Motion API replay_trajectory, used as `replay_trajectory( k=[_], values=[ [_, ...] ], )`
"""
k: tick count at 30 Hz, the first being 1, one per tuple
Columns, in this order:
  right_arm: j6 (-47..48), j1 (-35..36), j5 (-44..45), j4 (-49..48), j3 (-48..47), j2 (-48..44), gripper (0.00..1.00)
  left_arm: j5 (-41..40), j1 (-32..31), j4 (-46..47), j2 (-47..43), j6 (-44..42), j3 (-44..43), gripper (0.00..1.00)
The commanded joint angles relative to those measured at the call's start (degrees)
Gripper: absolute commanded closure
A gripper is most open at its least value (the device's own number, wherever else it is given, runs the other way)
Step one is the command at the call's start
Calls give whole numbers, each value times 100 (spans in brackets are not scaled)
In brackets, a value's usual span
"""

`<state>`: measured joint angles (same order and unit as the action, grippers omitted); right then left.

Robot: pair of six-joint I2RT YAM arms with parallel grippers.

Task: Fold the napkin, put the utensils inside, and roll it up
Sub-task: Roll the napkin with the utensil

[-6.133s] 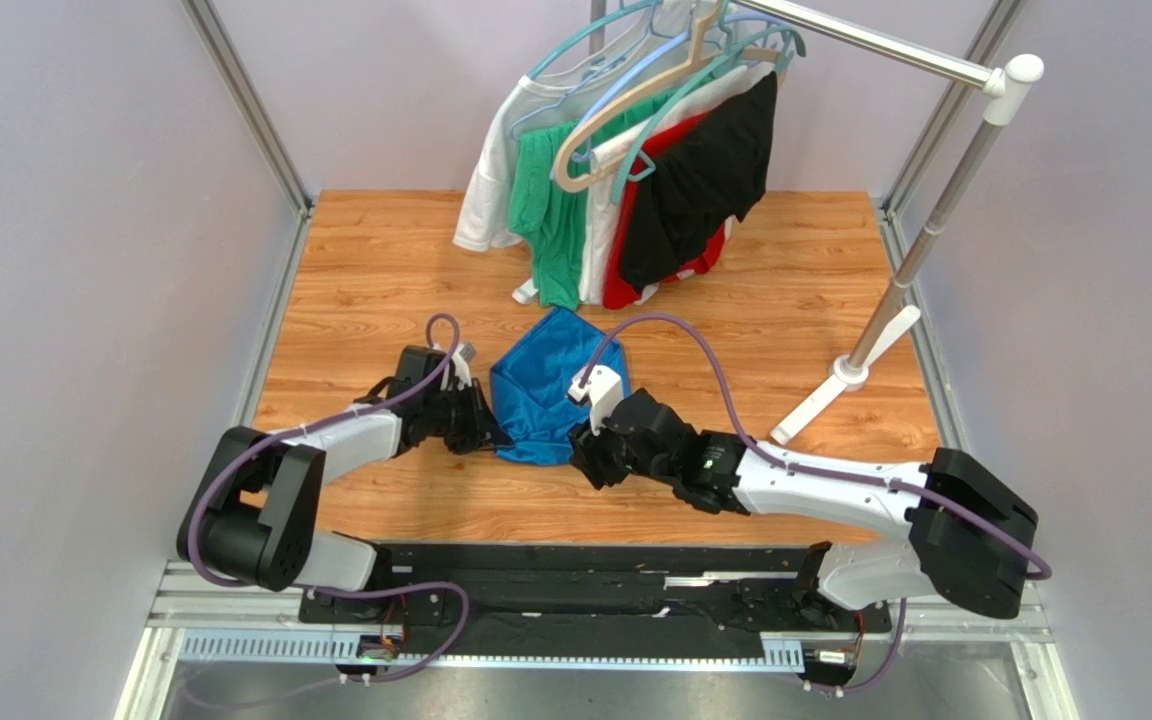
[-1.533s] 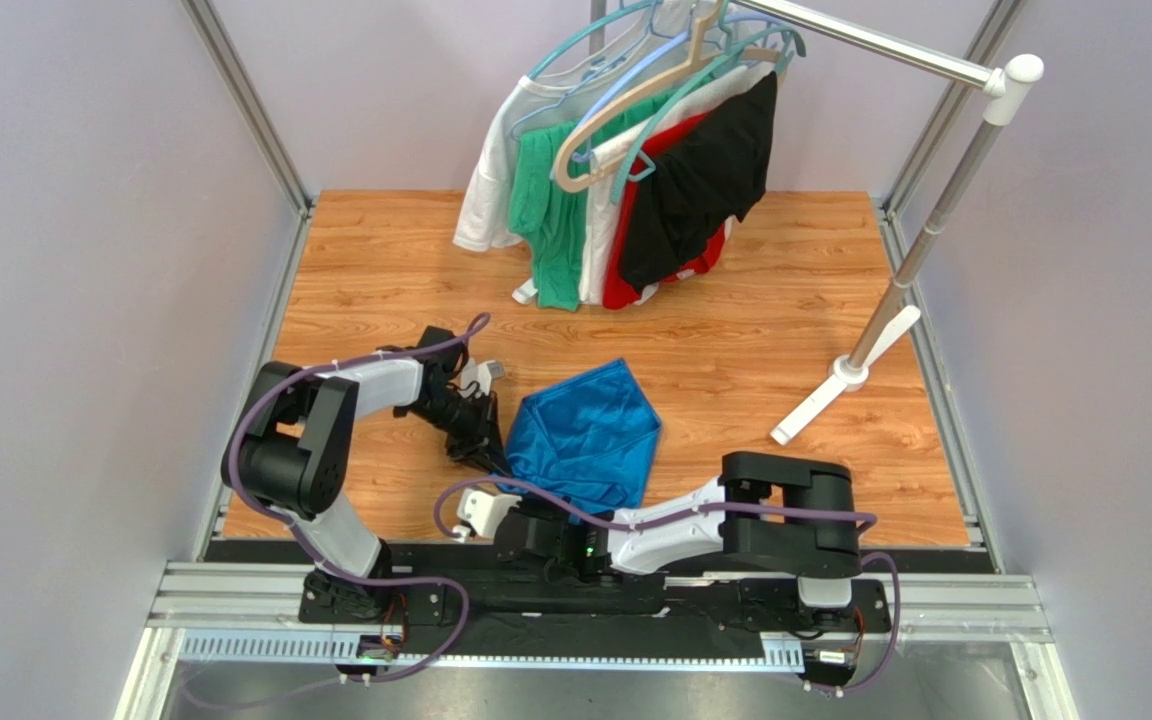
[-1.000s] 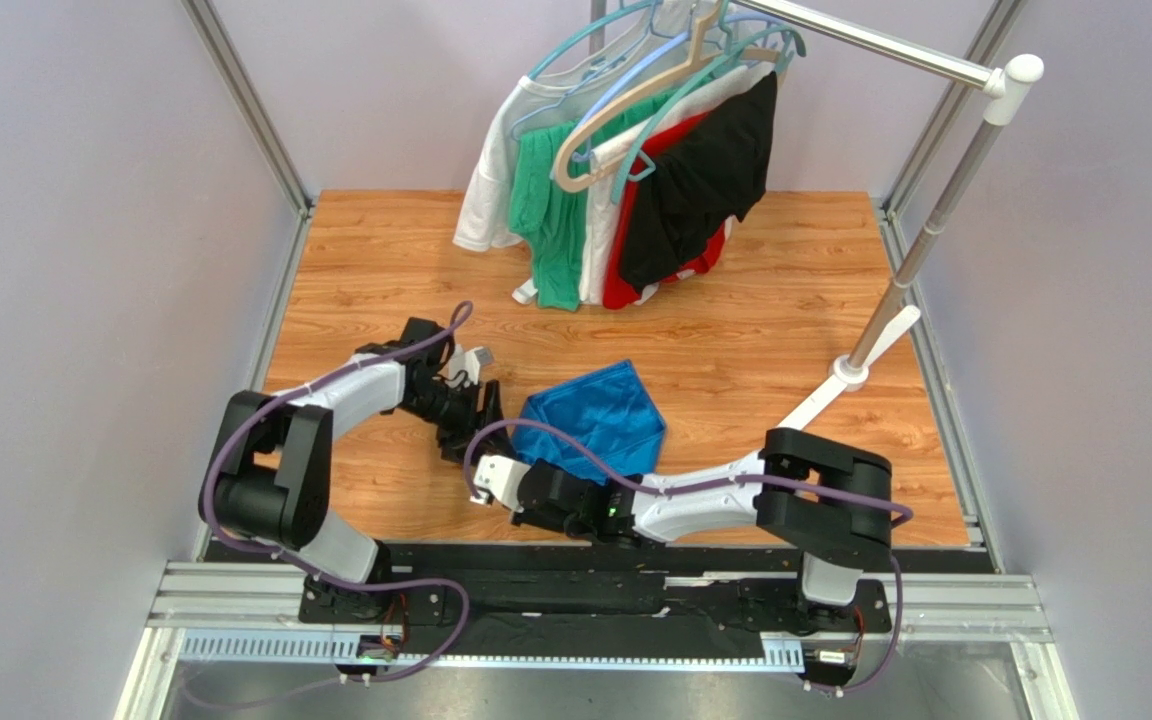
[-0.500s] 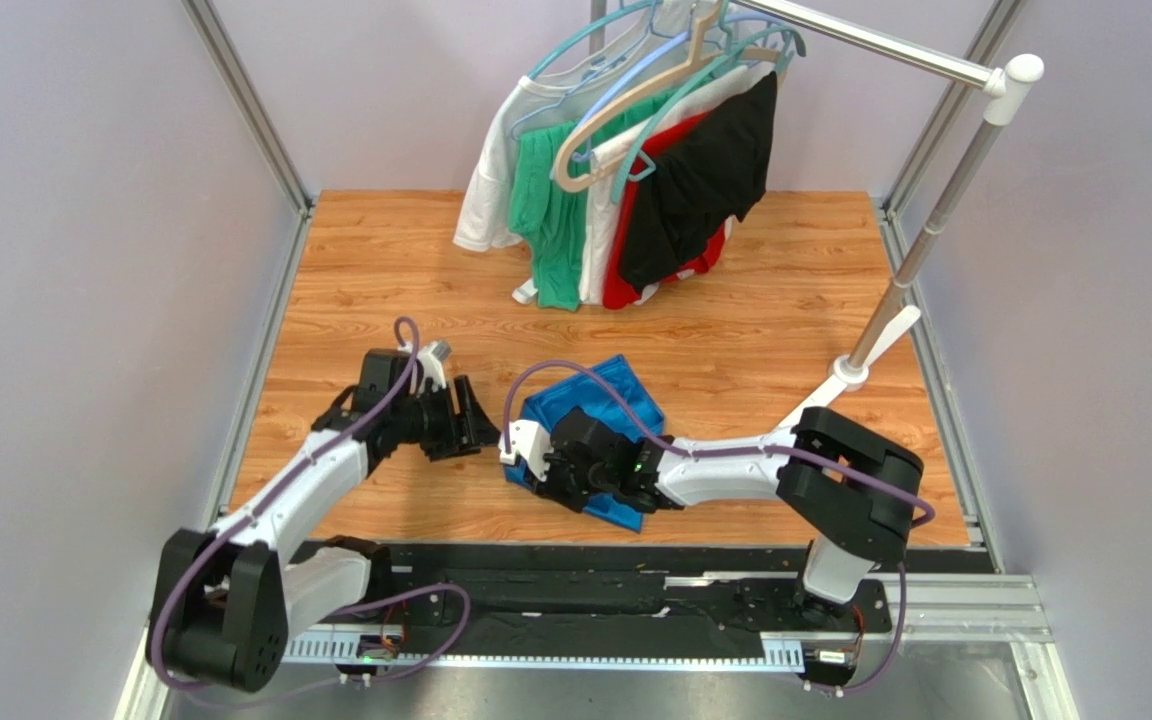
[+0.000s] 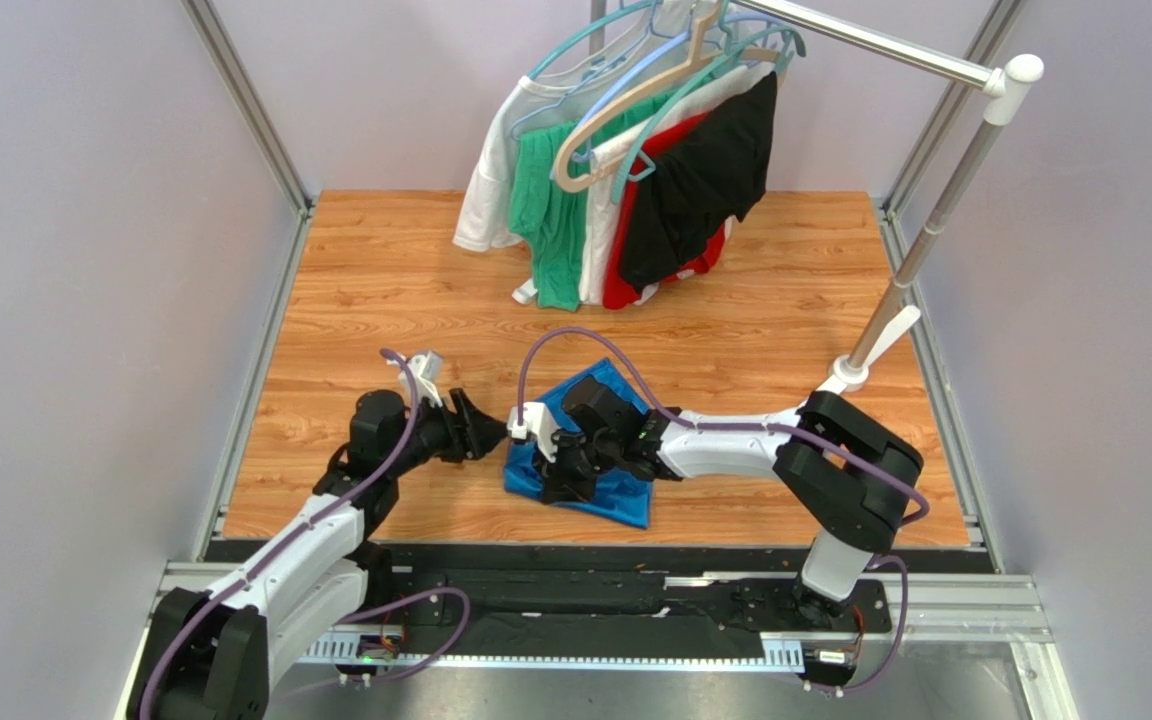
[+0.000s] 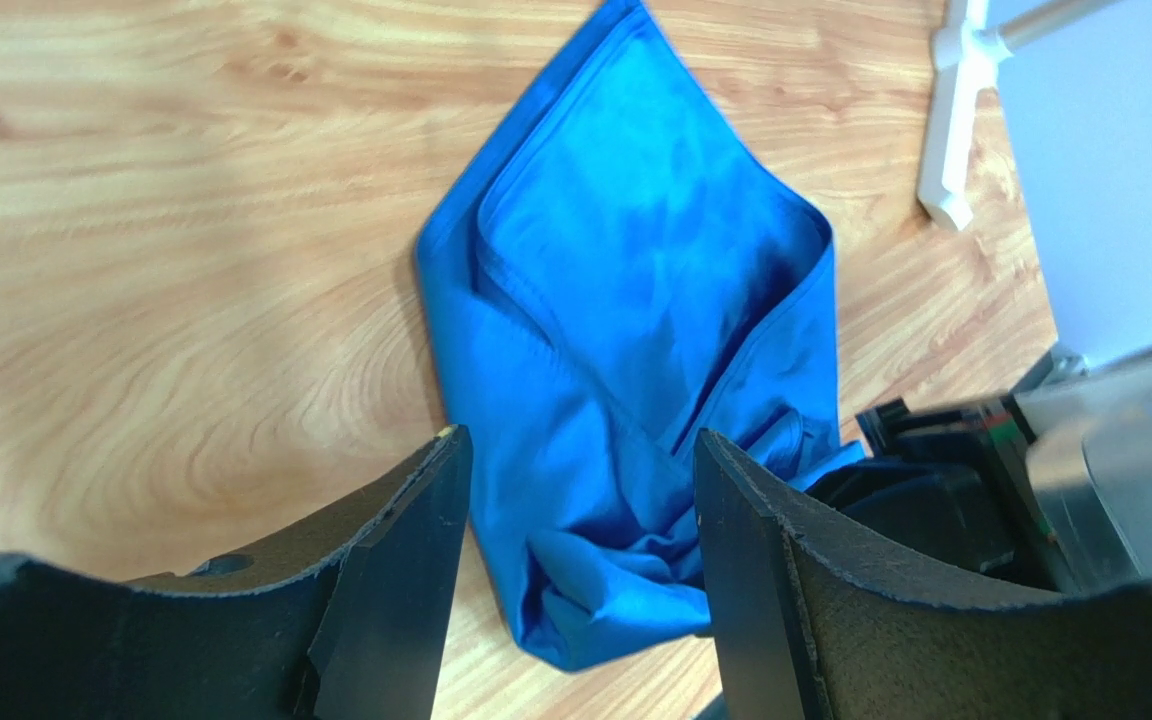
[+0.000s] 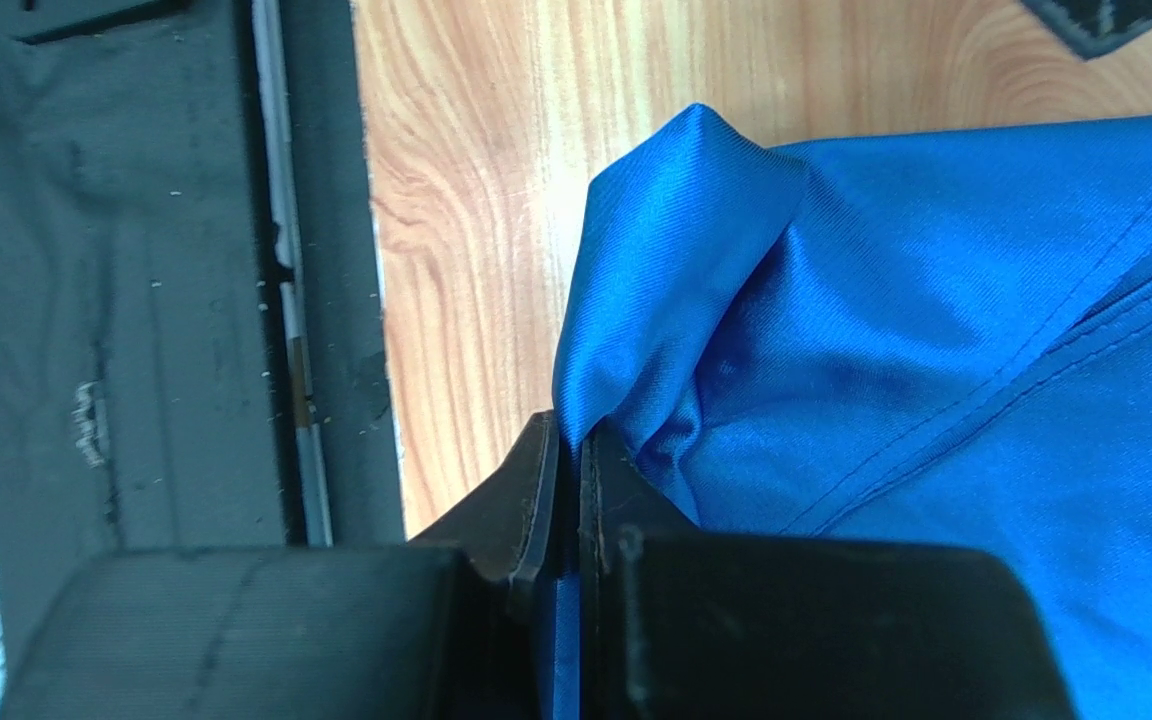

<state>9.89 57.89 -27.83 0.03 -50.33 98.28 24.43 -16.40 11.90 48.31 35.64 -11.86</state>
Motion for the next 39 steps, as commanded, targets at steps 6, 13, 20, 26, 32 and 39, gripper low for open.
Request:
replay_trajectory(
  k=[6, 13, 20, 26, 32, 39],
  values=[
    [-101, -427, -1338, 383, -583, 332, 100, 904, -135, 2315, 178, -593, 649, 36],
    [-84, -594, -1611, 480, -759, 552, 100, 1231, -240, 2818, 275, -496, 843, 37],
    [57, -884, -2076, 691, -900, 736, 100, 1275, -451, 2896, 740, -409, 922, 38],
    [311, -1122, -2524, 1147, -1102, 929, 100, 1100, -460, 3064, 889, -435, 1001, 35],
    [496, -1210, -2745, 1500, -1322, 1141, 100, 1196, -513, 3642, 1723, -479, 896, 35],
    [479, -1262, -2824, 1535, -1322, 1193, 100, 1363, -513, 4399, 2472, -444, 843, 36]
  ],
)
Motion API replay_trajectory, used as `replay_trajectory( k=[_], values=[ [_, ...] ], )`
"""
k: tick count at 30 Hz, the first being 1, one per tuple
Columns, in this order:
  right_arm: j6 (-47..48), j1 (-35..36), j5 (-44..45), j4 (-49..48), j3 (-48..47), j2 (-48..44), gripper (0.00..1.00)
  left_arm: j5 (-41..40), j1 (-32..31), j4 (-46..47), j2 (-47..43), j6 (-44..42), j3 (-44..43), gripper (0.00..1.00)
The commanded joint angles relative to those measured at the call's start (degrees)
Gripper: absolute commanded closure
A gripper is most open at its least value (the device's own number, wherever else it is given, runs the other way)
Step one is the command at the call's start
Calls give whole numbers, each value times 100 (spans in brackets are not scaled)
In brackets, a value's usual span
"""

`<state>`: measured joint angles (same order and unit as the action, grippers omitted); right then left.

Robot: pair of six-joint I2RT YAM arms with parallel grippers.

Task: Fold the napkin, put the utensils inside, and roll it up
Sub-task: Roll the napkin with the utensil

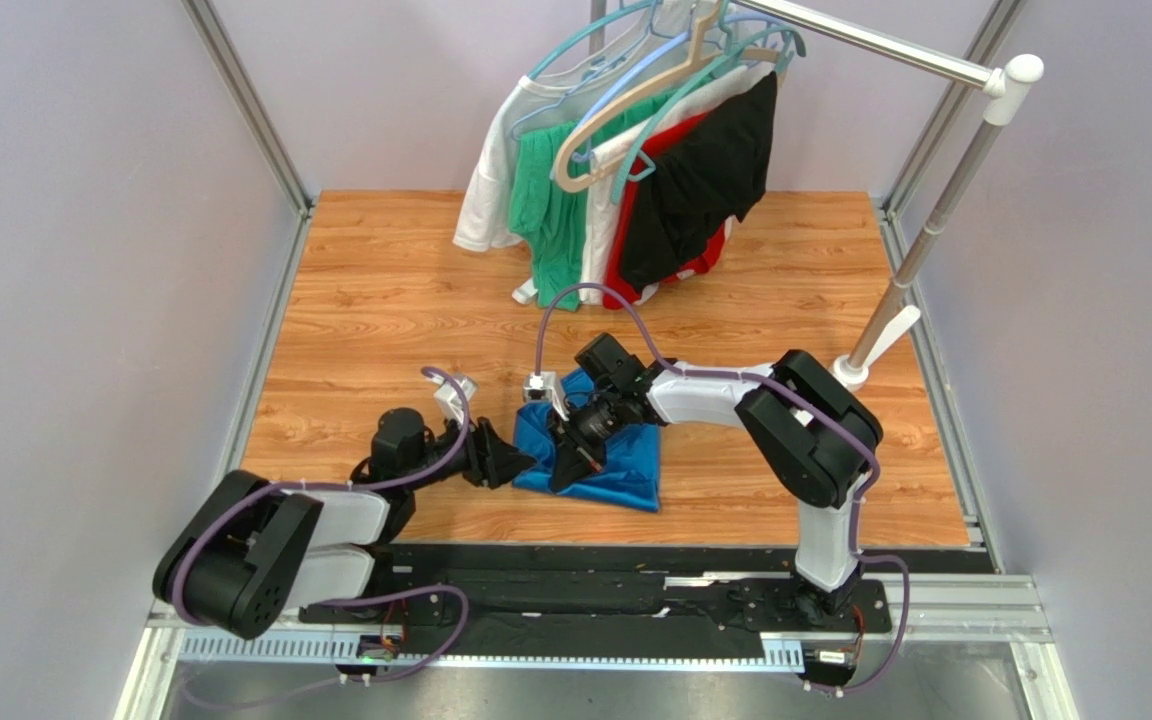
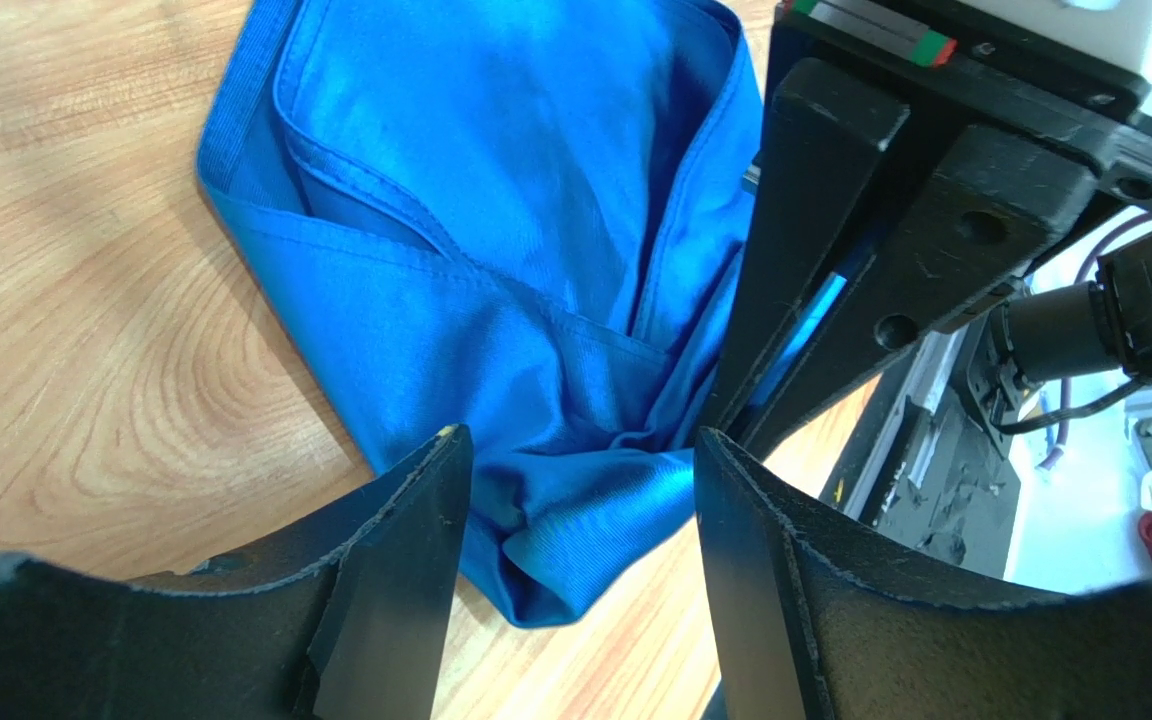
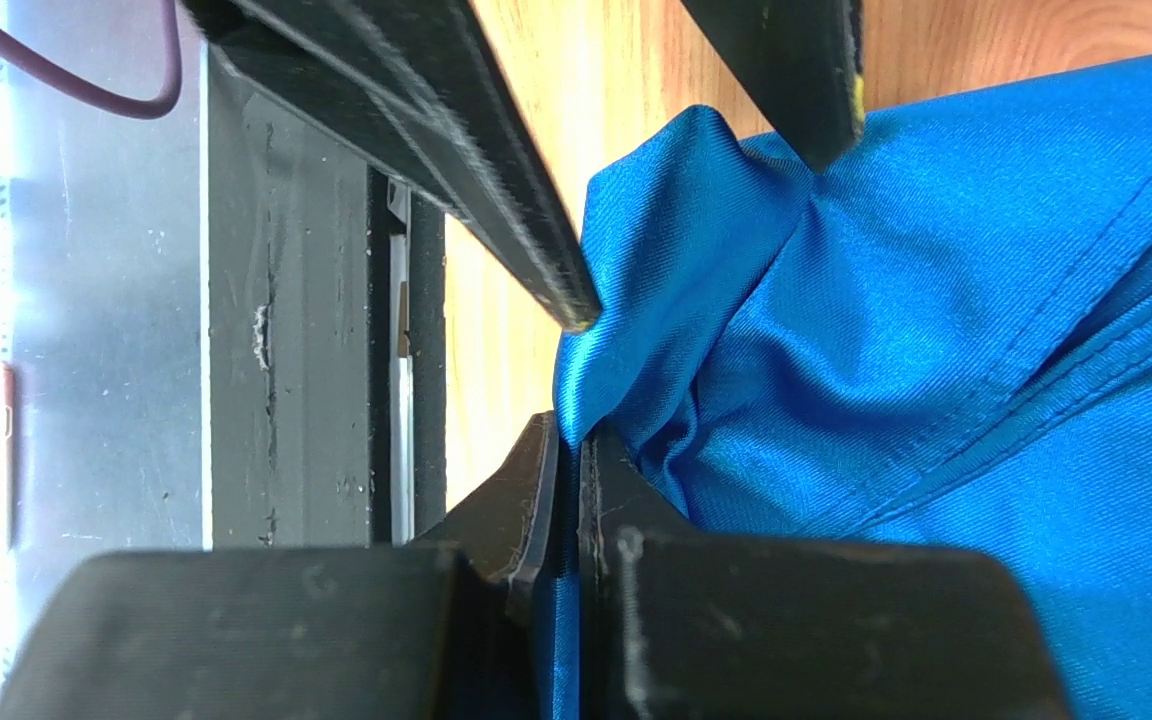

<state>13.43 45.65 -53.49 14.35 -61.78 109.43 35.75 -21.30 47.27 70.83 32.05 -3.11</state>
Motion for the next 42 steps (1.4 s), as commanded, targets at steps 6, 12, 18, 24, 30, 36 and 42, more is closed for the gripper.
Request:
replay_trajectory(
  k=[6, 12, 18, 24, 30, 36, 42],
  values=[
    [116, -109, -398, 173, -291, 228, 100, 319, -234, 1188, 519, 47, 57, 38],
    [116, -205, -495, 226, -405, 360, 100, 310, -278, 1145, 432, 126, 118, 41],
    [107, -293, -583, 270, -458, 351, 100, 187, -287, 635, 467, 91, -31, 42],
    [151, -320, -671, 384, -528, 456, 100, 213, -287, 626, 862, 108, -198, 41],
    [151, -372, -724, 411, -554, 501, 100, 249, -287, 520, 1030, 99, -295, 41],
    [90, -478, -820, 402, -642, 615, 100, 266, -287, 258, 793, 82, -260, 49],
    [63, -548, -935, 411, -756, 817, 100, 327, -296, 37, 678, 82, -304, 51]
  ],
)
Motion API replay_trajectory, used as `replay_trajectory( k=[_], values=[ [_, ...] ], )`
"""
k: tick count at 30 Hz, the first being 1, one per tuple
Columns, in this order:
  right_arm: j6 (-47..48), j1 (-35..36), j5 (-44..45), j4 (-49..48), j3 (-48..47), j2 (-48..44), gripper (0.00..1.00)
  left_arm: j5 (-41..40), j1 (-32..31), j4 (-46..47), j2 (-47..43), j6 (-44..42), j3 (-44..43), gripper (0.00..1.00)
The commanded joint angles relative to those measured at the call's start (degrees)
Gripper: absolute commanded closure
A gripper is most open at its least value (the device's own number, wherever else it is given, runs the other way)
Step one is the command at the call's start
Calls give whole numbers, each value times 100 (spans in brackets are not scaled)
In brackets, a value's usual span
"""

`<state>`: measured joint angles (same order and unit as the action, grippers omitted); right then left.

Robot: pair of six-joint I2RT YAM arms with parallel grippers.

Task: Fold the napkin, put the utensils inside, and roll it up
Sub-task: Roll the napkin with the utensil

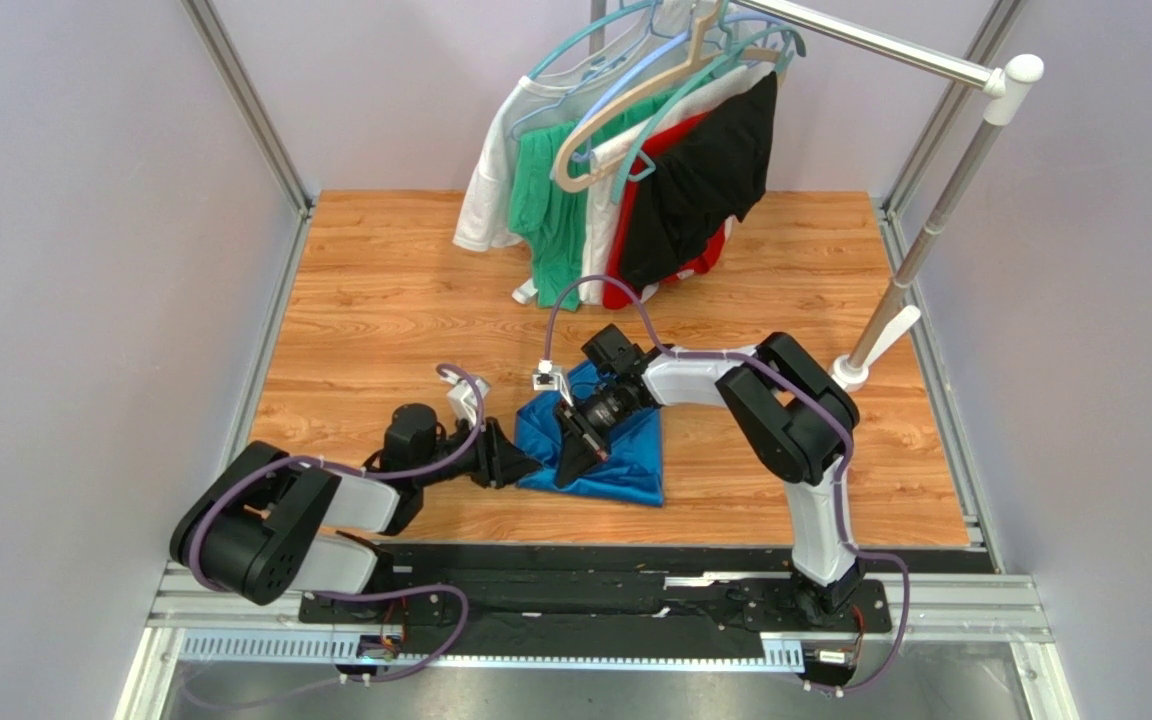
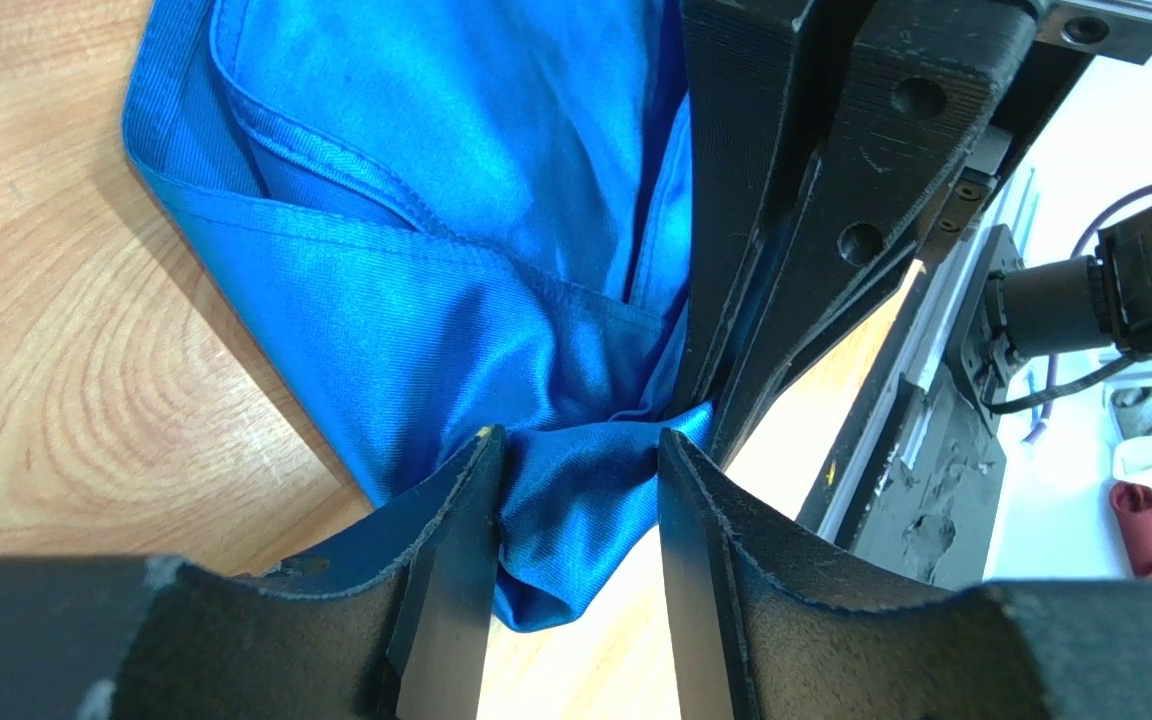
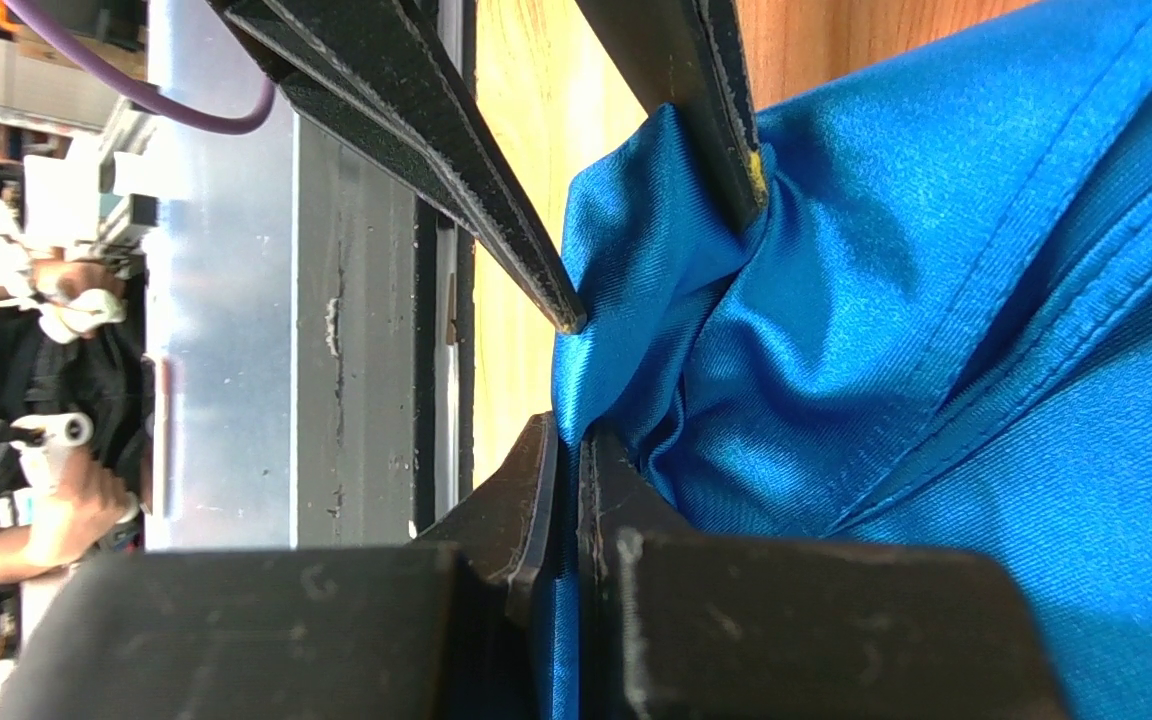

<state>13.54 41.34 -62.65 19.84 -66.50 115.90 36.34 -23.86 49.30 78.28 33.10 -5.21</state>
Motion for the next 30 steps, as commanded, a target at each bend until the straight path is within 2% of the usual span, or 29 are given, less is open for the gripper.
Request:
replay_trajectory(
  k=[1, 7, 16, 22, 30],
  values=[
    [52, -135, -54, -120, -311, 205, 100, 321, -49, -175, 20, -14, -120, 51],
    [70, -214, -203, -59, -416, 381, 100, 523, -137, -166, 354, 3, -287, 49],
    [113, -355, -466, 55, -539, 486, 100, 743, -233, -315, 240, 12, -366, 49],
    [394, -407, -678, 529, -811, 714, 100, 980, -400, -246, 504, -14, -542, 49],
    [430, -495, -766, 565, -873, 864, 100, 1094, -436, -272, 609, 91, -568, 61]
  ],
)
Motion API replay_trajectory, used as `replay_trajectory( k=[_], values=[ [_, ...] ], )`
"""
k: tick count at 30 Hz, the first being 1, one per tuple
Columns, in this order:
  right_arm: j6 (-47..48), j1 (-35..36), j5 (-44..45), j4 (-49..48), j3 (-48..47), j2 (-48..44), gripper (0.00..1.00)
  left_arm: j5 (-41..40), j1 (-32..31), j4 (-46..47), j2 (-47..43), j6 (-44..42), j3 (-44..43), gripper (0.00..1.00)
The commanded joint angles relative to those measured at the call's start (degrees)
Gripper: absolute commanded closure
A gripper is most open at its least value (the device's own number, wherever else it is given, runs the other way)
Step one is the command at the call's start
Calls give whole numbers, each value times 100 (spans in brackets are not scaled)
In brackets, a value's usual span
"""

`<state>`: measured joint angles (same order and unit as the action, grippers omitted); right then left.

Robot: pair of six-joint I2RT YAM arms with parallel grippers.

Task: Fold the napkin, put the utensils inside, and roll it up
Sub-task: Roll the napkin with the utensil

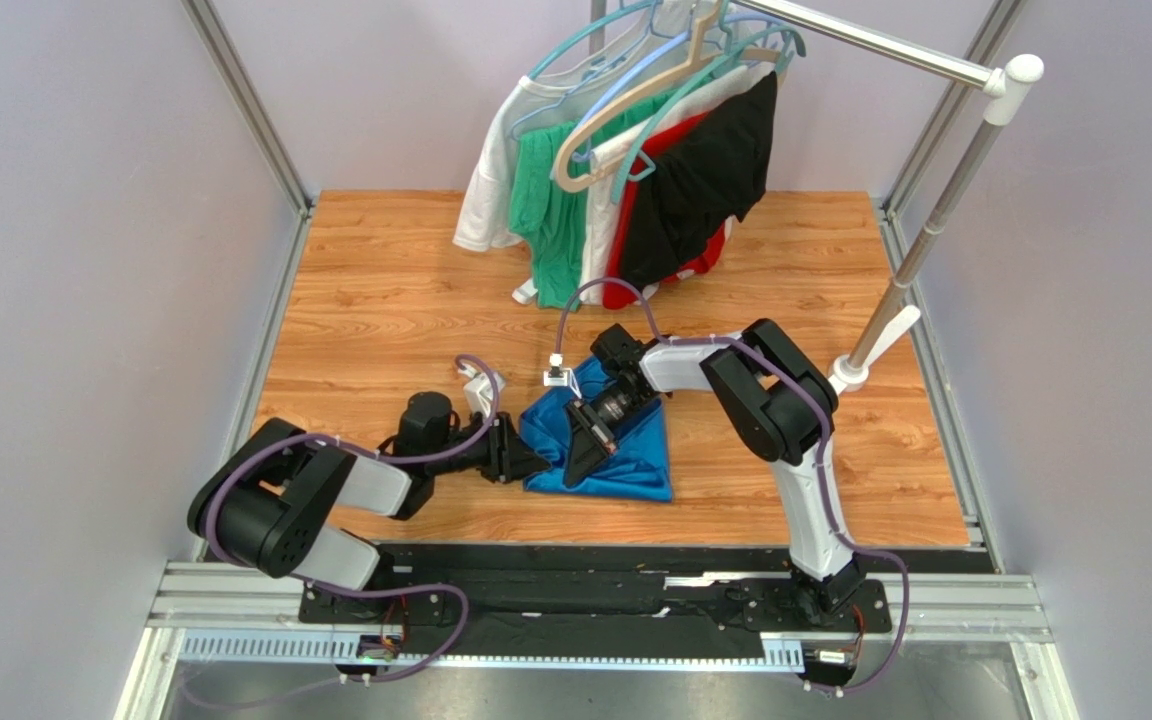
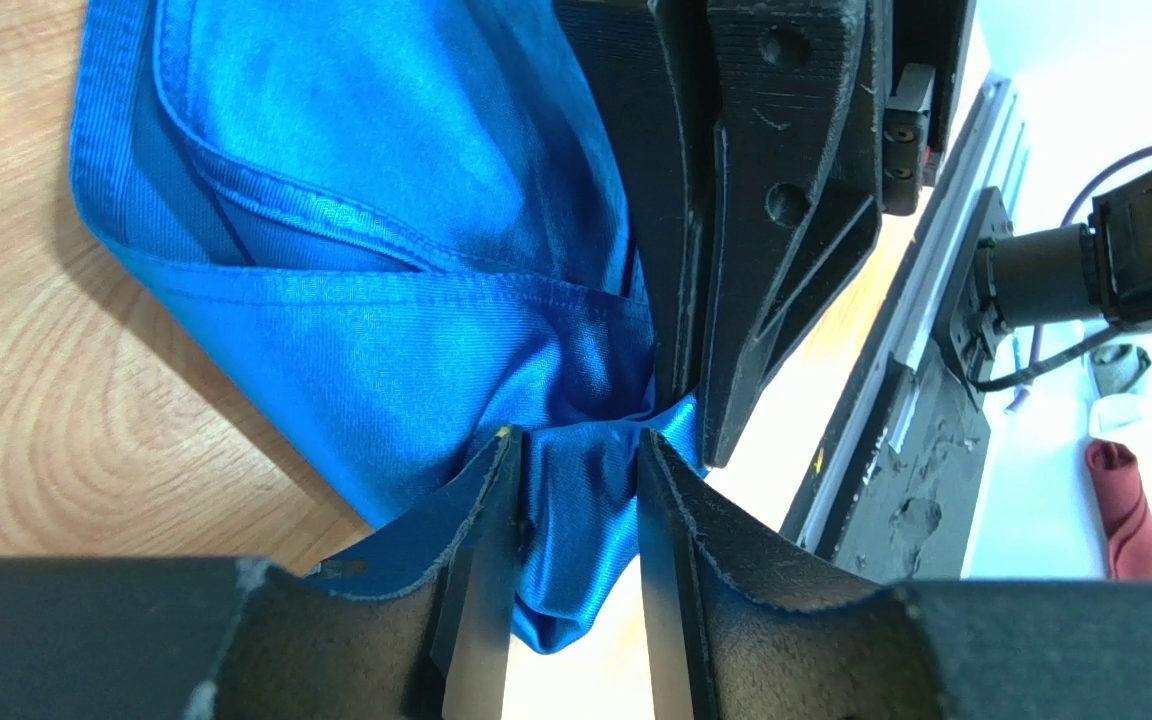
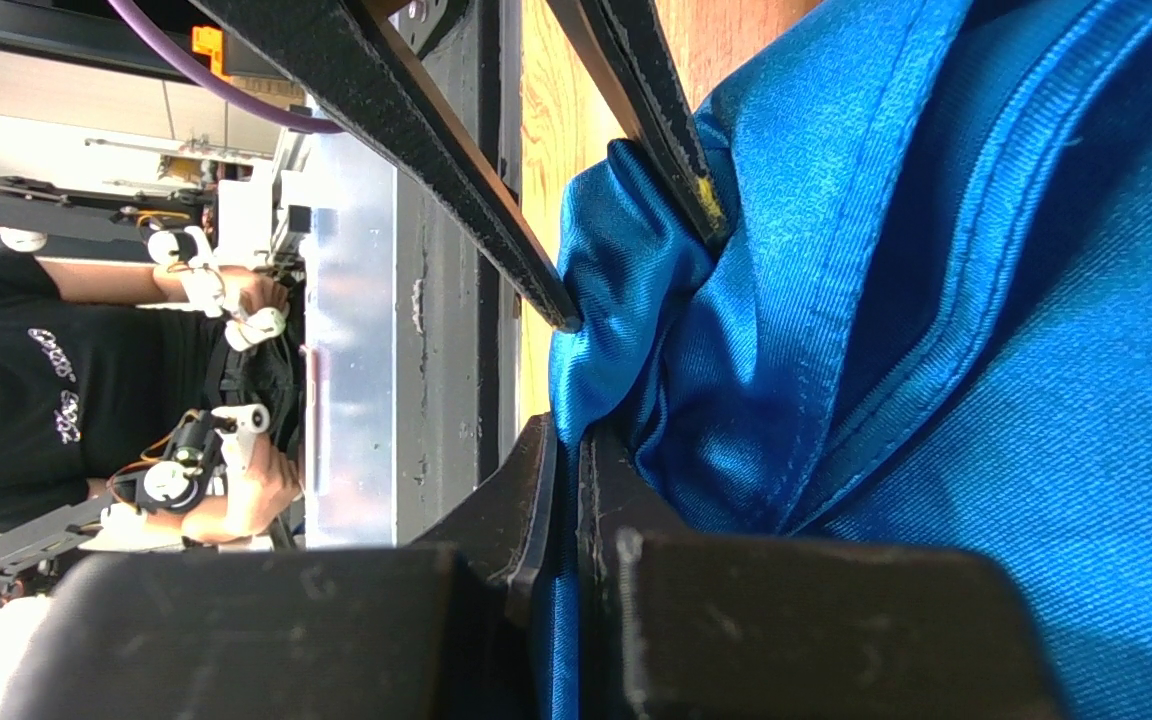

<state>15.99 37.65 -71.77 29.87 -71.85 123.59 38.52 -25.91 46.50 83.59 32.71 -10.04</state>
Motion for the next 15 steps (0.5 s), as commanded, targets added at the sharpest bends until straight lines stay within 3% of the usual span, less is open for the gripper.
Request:
replay_trajectory(
  k=[1, 9, 12, 15],
  values=[
    [185, -126, 163, -447, -347, 104, 100, 894, -230, 8, 113, 130, -112, 61],
    [98, -135, 312, -447, -391, 104, 100, 832, -239, -519, 219, 69, -244, 73],
    [54, -135, 348, -447, -408, 113, 100, 728, -239, -799, 131, 8, -261, 79],
    [36, -135, 417, -473, -382, 52, 100, 560, -239, -1151, 52, -63, -270, 92]
  ],
)
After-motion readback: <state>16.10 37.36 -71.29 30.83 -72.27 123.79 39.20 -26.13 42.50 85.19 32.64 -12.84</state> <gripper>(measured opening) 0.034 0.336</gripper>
